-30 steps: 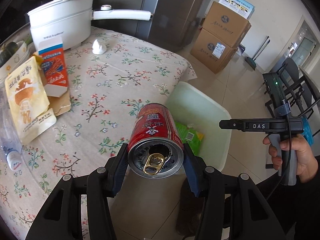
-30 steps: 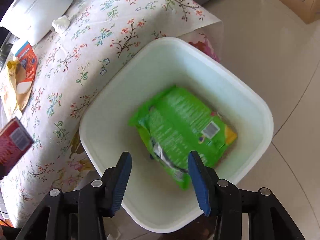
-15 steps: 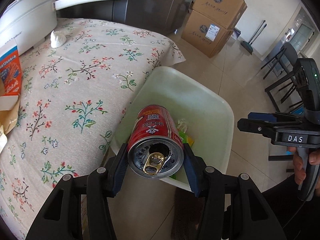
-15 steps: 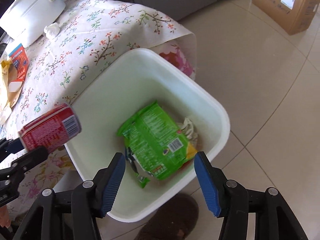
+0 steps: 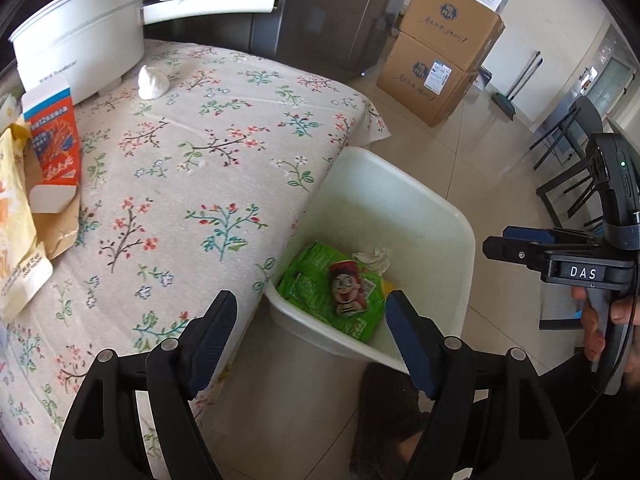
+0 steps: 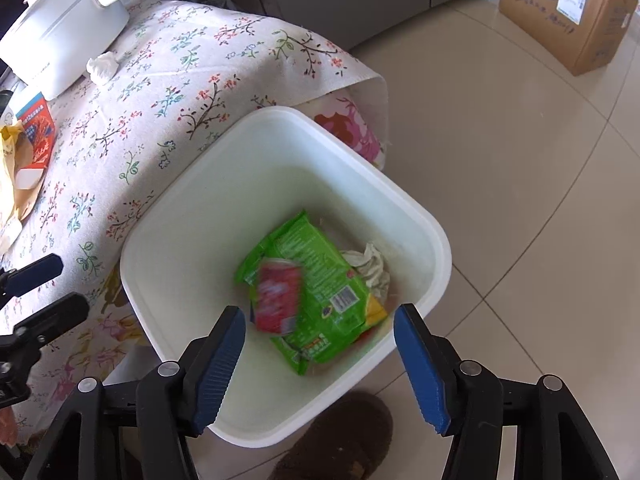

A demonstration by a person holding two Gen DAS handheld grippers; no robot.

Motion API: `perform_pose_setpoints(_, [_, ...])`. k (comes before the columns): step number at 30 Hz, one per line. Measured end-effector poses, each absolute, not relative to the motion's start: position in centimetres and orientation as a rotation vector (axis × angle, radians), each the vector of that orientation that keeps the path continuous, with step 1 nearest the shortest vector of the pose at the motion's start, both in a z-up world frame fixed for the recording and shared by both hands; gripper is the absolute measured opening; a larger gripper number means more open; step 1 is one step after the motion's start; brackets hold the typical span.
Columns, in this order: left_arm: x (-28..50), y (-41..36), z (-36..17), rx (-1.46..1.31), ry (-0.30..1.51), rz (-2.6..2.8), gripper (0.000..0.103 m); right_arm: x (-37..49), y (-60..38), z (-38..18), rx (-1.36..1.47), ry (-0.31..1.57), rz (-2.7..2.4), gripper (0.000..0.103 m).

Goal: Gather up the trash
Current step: 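Move both open tools back over the table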

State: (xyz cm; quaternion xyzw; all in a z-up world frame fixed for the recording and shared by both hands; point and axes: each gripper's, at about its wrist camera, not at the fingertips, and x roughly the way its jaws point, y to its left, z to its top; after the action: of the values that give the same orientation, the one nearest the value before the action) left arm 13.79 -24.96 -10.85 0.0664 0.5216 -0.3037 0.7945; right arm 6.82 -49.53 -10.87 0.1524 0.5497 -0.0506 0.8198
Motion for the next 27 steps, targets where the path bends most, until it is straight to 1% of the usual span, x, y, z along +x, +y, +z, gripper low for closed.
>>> perform_pose_setpoints(4, [13.9,-22.2,-10.1,0.129,1.121,-0.622,0.08,7.0,-49.2,-10.4,0.321,1.156,-0.101,0.069])
perform_pose_setpoints(13, [14.4,-15.6,-8.0,0.095,1.099,-0.495,0.092,8.5,-46.8,-8.6,0.294,1.125,-0.092,0.073])
perform_pose_setpoints(16, [14.6,-13.3,-7.4,0.083,1.088,-0.451,0.093,9.4,-45.2,-7.9,0.265,1.113,-0.073,0.076])
perform_pose_setpoints(18, [14.8,-11.7,-7.0,0.064,1.077,-0.417,0.097,10.0,-44.0,-7.6,0.237,1.11,-0.06,0.077])
perform_pose_setpoints(19, [15.0,-10.9,-6.8,0.053,1.071,-0.401,0.102,10.2,-43.3,-7.4,0.222,1.109,-0.054,0.077])
perform_pose_setpoints(20, [15.0,-10.1,-6.6,0.042,1.065,-0.386,0.103,10.5,-42.6,-7.2,0.209,1.107,-0.046,0.078])
perform_pose_setpoints(23, [15.3,-7.6,-6.0,0.01,1.044,-0.316,0.103,11.5,-40.4,-6.9,0.176,1.099,-0.017,0.082])
perform_pose_setpoints(24, [15.4,-6.9,-5.9,0.002,1.038,-0.297,0.103,11.8,-39.7,-6.9,0.165,1.098,-0.008,0.087])
perform_pose_setpoints(25, [15.5,-6.2,-5.7,-0.001,1.031,-0.278,0.103,12.1,-39.0,-6.8,0.153,1.095,0.003,0.089])
perform_pose_setpoints(27, [15.6,-4.8,-5.4,0.0,1.015,-0.231,0.103,12.6,-37.4,-6.7,0.129,1.09,0.023,0.092])
